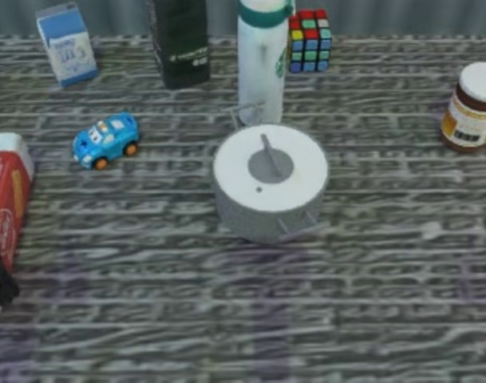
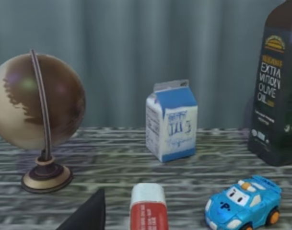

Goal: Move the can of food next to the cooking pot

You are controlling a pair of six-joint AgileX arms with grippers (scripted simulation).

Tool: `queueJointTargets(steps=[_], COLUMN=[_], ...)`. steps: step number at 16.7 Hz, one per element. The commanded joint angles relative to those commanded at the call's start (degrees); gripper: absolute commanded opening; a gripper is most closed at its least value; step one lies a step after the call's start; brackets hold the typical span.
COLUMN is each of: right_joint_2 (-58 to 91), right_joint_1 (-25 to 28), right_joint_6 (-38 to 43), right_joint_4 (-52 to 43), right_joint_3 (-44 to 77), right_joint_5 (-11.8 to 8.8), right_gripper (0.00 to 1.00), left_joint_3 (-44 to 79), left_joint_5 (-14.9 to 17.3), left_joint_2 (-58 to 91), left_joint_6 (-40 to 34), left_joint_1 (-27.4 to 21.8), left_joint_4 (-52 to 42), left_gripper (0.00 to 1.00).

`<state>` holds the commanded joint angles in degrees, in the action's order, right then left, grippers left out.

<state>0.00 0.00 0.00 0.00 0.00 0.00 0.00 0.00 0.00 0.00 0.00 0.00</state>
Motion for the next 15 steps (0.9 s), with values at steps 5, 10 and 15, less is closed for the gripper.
queueJointTargets(steps=[5,10,15], right_joint_2=[2.7,17.3,41.8], right_joint_1=[0.2,0.5,0.4], right_joint_6=[-0.3,-2.2,-5.6], right_joint_4=[-1.6,-10.4,-25.3], right_joint_3=[3.1,19.3,45.4], right_joint_5=[-0.3,-0.8,-1.0], right_gripper=[1.0,1.0,1.0], left_joint_3=[0.0,0.0,0.0], left_joint_5=[0.0,0.0,0.0], left_joint_2=[0.0,0.0,0.0], left_joint_6=[0.0,0.0,0.0], left_joint_1=[0.0,0.0,0.0], left_joint_4=[0.0,0.0,0.0], left_gripper=[1.0,1.0,1.0])
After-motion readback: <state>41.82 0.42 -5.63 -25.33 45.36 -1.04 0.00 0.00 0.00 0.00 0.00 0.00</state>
